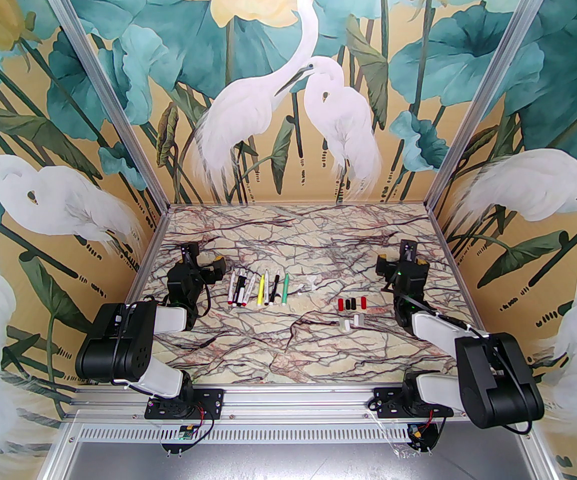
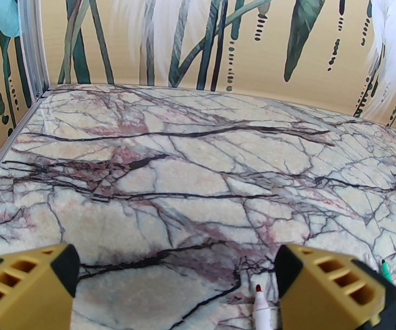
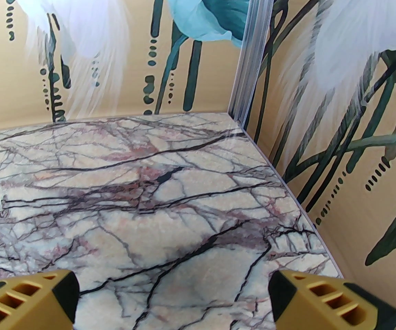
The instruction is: Open the pen caps
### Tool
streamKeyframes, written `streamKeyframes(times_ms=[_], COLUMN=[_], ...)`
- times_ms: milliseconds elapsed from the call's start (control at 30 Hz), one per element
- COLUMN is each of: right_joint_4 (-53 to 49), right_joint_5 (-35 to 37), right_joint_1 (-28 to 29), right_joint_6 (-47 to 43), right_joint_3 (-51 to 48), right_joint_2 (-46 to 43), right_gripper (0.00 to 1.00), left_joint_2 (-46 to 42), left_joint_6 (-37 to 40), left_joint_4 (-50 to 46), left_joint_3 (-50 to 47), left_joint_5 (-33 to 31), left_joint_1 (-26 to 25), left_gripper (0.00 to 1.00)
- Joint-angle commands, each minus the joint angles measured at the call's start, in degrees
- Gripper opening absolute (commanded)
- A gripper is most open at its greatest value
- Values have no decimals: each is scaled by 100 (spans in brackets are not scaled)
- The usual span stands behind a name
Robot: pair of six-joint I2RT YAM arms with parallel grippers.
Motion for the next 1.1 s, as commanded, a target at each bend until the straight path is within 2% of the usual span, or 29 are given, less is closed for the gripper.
streamKeyframes(times_ms=[0,233,433,500,567,1067], right_joint_4=[559,1245,2237,1268,1361,1317], right_joint_5=[-414,-957,-1144,-1162,-1367,-1427], right_joint_1=[-94,-292,-301,-394,-528,-519], right_joint_6=[-116,42,-8,142,224,201], right_joint_3=[-127,-331,-270,78,81,89], right_joint_2=[26,353,1428,1264,1306,1300], right_gripper=[99,99,99,99,99,99], left_joint_2=[29,35,35,31,29,28], left_joint_6=[-36,-36,-36,-40,-36,-38], left_joint_4=[20,19,24,19,24,26], left_joint_3=[39,35,39,38,37,34], left_joint_5=[28,26,36,41,30,33], left_joint_1=[36,35,35,36,35,35], left_gripper=[99,99,100,100,100,99])
